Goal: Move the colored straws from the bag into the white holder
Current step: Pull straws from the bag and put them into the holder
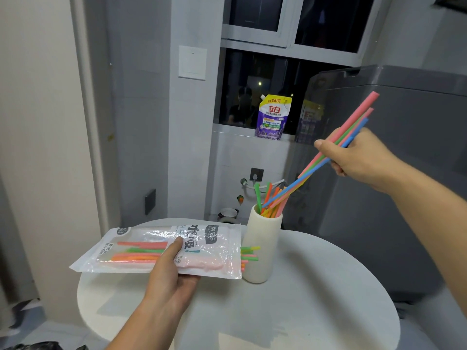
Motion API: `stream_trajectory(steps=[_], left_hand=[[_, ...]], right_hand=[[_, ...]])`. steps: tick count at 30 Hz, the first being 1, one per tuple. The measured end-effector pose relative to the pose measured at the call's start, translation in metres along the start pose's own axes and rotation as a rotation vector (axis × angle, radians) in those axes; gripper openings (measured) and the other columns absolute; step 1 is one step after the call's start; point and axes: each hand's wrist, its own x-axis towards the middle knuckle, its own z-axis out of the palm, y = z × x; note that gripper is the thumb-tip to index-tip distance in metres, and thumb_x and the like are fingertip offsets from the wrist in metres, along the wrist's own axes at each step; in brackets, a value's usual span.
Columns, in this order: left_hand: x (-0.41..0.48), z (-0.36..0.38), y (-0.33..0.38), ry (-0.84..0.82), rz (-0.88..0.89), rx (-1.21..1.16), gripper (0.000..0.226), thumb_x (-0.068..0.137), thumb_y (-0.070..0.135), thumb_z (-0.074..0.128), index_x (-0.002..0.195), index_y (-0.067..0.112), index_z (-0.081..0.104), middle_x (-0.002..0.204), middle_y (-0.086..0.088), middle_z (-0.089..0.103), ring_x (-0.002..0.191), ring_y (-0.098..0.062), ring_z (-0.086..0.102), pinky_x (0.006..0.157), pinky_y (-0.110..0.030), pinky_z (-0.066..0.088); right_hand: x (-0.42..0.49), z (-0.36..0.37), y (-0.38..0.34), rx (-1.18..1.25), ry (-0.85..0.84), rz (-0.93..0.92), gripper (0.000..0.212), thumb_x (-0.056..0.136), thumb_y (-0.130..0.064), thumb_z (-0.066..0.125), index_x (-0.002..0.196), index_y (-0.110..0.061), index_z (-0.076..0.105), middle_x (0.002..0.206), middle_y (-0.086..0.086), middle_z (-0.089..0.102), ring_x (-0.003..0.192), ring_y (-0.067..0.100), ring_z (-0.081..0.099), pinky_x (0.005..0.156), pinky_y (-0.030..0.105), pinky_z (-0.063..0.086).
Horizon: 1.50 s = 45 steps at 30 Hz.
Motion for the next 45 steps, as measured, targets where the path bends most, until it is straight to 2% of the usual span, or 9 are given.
stream_trajectory(steps=[11,16,22,27,33,37,40,42,45], left_hand=[[0.004,-0.001,-0.003,0.007,-0.007,-0.013,0.016,0.100,0.011,0.060,0.110,0.006,0.072,0.094,-0.011,0.083,0.078,-0.025,0.081,0.052,-0.044,0.062],[0.003,-0.002,-0.003,0.006,-0.010,-0.009,0.014,0.100,0.011,0.061,0.105,0.006,0.073,0.093,-0.012,0.083,0.076,-0.026,0.081,0.051,-0.046,0.062],[0.003,-0.002,-0.002,0.009,-0.020,0.003,0.014,0.099,0.012,0.062,0.105,0.006,0.074,0.097,-0.012,0.082,0.079,-0.027,0.081,0.053,-0.049,0.063],[0.003,-0.002,-0.002,0.021,-0.012,0.001,0.015,0.099,0.011,0.063,0.109,0.006,0.072,0.098,-0.012,0.083,0.081,-0.026,0.081,0.054,-0.046,0.064],[0.002,-0.001,-0.003,0.024,-0.009,0.001,0.016,0.099,0.011,0.062,0.111,0.006,0.072,0.098,-0.012,0.083,0.080,-0.027,0.081,0.053,-0.046,0.063],[0.002,0.000,-0.002,0.026,-0.015,-0.004,0.017,0.098,0.010,0.063,0.111,0.006,0.072,0.099,-0.012,0.082,0.081,-0.027,0.081,0.052,-0.046,0.062],[0.002,-0.001,-0.002,0.026,-0.022,-0.001,0.017,0.098,0.011,0.063,0.111,0.006,0.072,0.101,-0.013,0.082,0.083,-0.028,0.081,0.057,-0.053,0.064],[0.002,0.000,-0.002,0.029,-0.027,0.001,0.017,0.098,0.011,0.064,0.111,0.007,0.072,0.101,-0.013,0.082,0.083,-0.028,0.081,0.061,-0.057,0.064],[0.002,0.001,-0.003,0.025,-0.026,-0.007,0.018,0.098,0.011,0.063,0.113,0.006,0.072,0.101,-0.012,0.082,0.083,-0.028,0.081,0.057,-0.052,0.064]], right_hand=[[0.006,0.021,0.000,-0.095,-0.077,-0.036,0.038,0.095,-0.037,0.065,0.087,0.000,0.065,0.058,0.010,0.057,0.044,0.016,0.054,0.045,0.023,0.044],[0.006,0.036,0.001,-0.094,-0.104,-0.025,0.039,0.094,-0.037,0.065,0.091,0.002,0.066,0.065,0.014,0.060,0.053,0.022,0.058,0.052,0.031,0.050],[0.008,0.045,0.002,-0.103,-0.106,-0.003,0.031,0.092,-0.042,0.066,0.090,-0.011,0.068,0.070,0.009,0.072,0.054,0.019,0.070,0.055,0.027,0.058],[0.007,0.047,0.002,-0.052,-0.079,-0.030,0.026,0.089,-0.041,0.068,0.088,-0.014,0.066,0.070,0.002,0.072,0.053,0.009,0.072,0.044,0.014,0.053],[0.005,0.048,0.003,-0.050,-0.098,-0.017,0.028,0.087,-0.041,0.069,0.093,-0.014,0.068,0.077,0.002,0.072,0.056,0.007,0.072,0.048,0.017,0.056],[0.006,0.041,0.003,0.000,-0.065,-0.005,0.030,0.088,-0.039,0.070,0.093,-0.010,0.071,0.073,0.004,0.073,0.053,0.010,0.072,0.046,0.016,0.054],[0.006,0.036,0.002,0.037,-0.049,0.010,0.030,0.089,-0.038,0.070,0.091,-0.009,0.071,0.072,0.006,0.074,0.053,0.012,0.072,0.045,0.016,0.054],[0.005,0.035,0.002,0.034,-0.065,0.014,0.030,0.089,-0.038,0.070,0.092,-0.008,0.071,0.073,0.007,0.074,0.055,0.014,0.073,0.049,0.020,0.058],[0.004,0.039,0.004,0.039,-0.135,0.033,0.030,0.091,-0.035,0.069,0.096,-0.006,0.070,0.079,0.011,0.075,0.061,0.020,0.075,0.064,0.034,0.064]])
